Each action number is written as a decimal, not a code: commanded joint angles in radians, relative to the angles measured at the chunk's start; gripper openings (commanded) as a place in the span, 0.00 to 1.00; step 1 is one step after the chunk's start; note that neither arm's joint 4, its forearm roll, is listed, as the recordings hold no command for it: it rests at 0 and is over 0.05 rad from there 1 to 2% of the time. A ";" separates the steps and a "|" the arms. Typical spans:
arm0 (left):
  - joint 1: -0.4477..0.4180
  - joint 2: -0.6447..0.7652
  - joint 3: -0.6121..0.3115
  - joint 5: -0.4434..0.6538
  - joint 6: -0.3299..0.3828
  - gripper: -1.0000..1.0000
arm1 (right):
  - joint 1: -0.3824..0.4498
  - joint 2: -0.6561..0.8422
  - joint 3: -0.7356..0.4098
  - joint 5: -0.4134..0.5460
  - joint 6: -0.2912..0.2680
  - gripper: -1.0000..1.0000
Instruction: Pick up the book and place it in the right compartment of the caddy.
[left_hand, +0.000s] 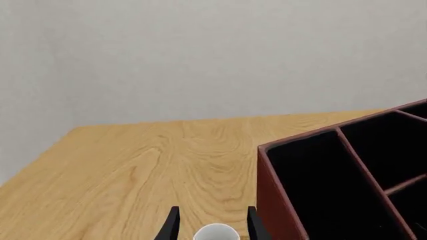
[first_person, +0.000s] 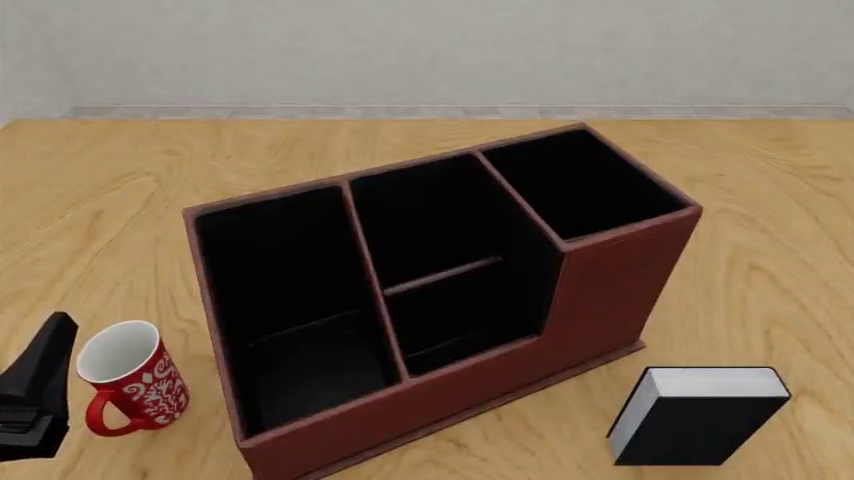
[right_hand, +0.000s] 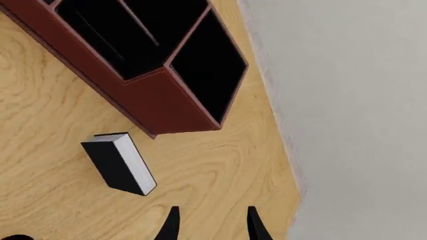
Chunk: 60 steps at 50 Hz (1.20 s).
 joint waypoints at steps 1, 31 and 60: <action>-0.011 0.000 0.002 0.005 0.006 1.00 | 0.033 0.126 -0.057 0.018 0.013 1.00; -0.028 0.006 0.015 0.020 0.021 1.00 | 0.016 0.348 -0.026 0.018 0.050 1.00; -0.041 0.006 0.035 0.021 0.022 1.00 | -0.041 0.354 0.119 0.018 0.165 1.00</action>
